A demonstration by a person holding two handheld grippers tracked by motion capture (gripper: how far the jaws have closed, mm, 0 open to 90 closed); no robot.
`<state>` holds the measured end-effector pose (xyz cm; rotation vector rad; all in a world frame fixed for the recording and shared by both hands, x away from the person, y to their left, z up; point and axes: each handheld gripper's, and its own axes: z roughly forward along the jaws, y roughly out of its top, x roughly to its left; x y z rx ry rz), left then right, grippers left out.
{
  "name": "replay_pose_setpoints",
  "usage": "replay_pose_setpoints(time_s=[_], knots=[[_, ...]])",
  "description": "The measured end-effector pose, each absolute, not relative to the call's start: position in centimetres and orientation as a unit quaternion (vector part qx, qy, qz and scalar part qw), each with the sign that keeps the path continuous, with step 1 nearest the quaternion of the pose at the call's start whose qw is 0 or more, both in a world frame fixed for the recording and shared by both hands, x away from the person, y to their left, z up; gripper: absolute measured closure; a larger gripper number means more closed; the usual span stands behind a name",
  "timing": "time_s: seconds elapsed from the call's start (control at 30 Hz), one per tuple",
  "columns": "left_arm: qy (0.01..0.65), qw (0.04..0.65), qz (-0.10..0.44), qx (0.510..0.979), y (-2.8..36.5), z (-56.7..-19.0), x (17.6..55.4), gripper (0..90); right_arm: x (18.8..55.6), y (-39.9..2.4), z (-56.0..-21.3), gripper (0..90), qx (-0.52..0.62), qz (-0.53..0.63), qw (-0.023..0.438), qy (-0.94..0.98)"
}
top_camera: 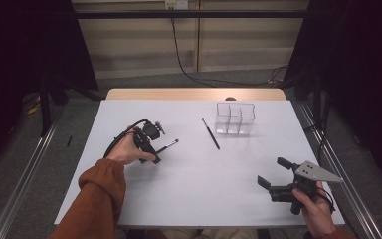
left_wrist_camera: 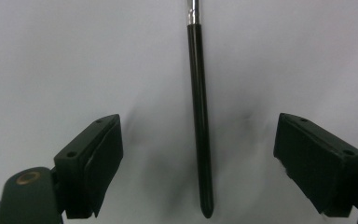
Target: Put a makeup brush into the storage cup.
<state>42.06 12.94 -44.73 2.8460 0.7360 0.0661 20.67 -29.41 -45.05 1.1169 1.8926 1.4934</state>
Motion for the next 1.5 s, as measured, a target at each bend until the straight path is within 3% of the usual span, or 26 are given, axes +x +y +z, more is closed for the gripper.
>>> replay_pose_setpoints(time_s=[0.23,0.5,0.77,0.8,0.83,0.87,1.0,1.13,1.5], knots=[[0.251,0.096,0.009,0.963,12.9,-45.1,42.3,26.9,20.6,-29.5,-45.1,0.0,0.406,0.544,0.241,0.694],[0.255,0.079,0.001,0.964,12.6,-45.2,42.6,30.4,20.6,-29.4,-45.1,0.0,0.404,0.543,0.24,0.696],[0.247,0.056,-0.007,0.967,12.4,-44.7,42.8,50.8,20.6,-29.5,-45.1,0.0,0.405,0.54,0.24,0.697],[0.247,0.055,-0.009,0.967,12.4,-44.7,42.9,58.2,20.6,-29.5,-45.1,0.0,0.406,0.54,0.241,0.697],[0.251,0.056,-0.009,0.966,12.5,-44.6,42.9,58.2,20.6,-29.5,-45.1,0.0,0.406,0.54,0.241,0.697],[0.253,0.058,-0.009,0.966,12.6,-44.6,43.0,67.4,20.5,-29.5,-45.1,0.0,0.405,0.54,0.241,0.698],[0.254,0.06,-0.009,0.965,12.6,-44.6,42.8,71.7,20.5,-29.5,-45.1,0.0,0.405,0.54,0.24,0.698],[0.254,0.059,-0.018,0.965,12.6,-44.6,42.9,83.0,20.5,-29.5,-45.1,0.0,0.405,0.54,0.24,0.698],[0.285,0.068,-0.03,0.955,12.9,-44.6,43.1,84.2,20.6,-29.4,-45.1,0.0,0.406,0.54,0.238,0.699]])
